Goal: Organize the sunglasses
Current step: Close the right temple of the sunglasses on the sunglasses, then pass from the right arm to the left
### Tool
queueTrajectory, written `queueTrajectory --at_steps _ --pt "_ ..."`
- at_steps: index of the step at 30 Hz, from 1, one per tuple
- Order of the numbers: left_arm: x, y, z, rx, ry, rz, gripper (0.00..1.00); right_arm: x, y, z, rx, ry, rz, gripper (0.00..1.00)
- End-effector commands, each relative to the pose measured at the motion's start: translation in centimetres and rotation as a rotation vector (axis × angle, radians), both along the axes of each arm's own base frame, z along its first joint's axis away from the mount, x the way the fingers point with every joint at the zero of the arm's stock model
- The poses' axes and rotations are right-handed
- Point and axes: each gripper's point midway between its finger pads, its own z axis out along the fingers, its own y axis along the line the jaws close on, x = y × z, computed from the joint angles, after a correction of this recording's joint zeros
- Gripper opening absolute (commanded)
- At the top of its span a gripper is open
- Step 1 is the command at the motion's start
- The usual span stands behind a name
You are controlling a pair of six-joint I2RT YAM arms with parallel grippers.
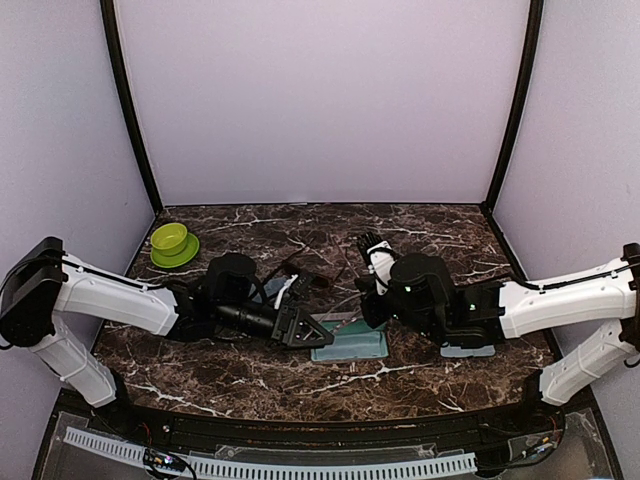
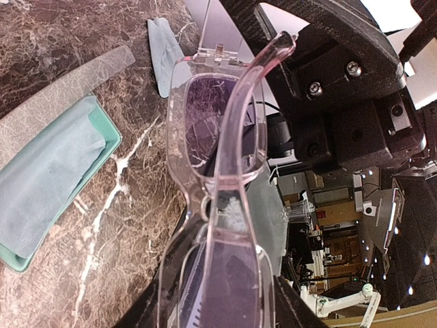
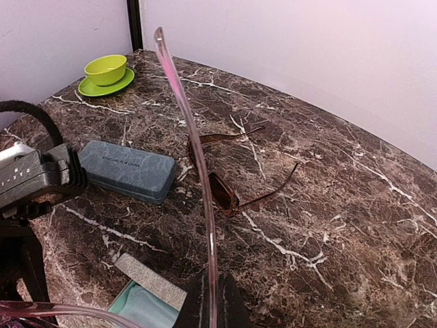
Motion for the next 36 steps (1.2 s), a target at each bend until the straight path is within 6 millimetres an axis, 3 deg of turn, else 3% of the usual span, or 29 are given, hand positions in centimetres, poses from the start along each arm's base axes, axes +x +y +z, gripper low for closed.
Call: queueTrajectory --at_steps 1,12,21,36 --pt "0.2 -0.2 1.2 -0.051 -0.030 -0.008 0.40 -0.2 0.1 0.8 0.041 -0.017 -0.006 0.00" --pt "0.5 0.1 1.4 -0.045 -0.058 0.013 0.20 -0.2 0.0 0.4 0.034 -0.006 -0.011 0.06" --pt "0.7 0.3 1.0 -0.031 -0.062 0.024 0.01 -0.2 -0.3 0.5 0.040 0.010 -0.020 0.23" --pt "1.4 0.5 0.7 -0.006 -0.100 0.043 0.00 -0.3 -1.6 2.3 0.052 0.039 -0.029 0.42"
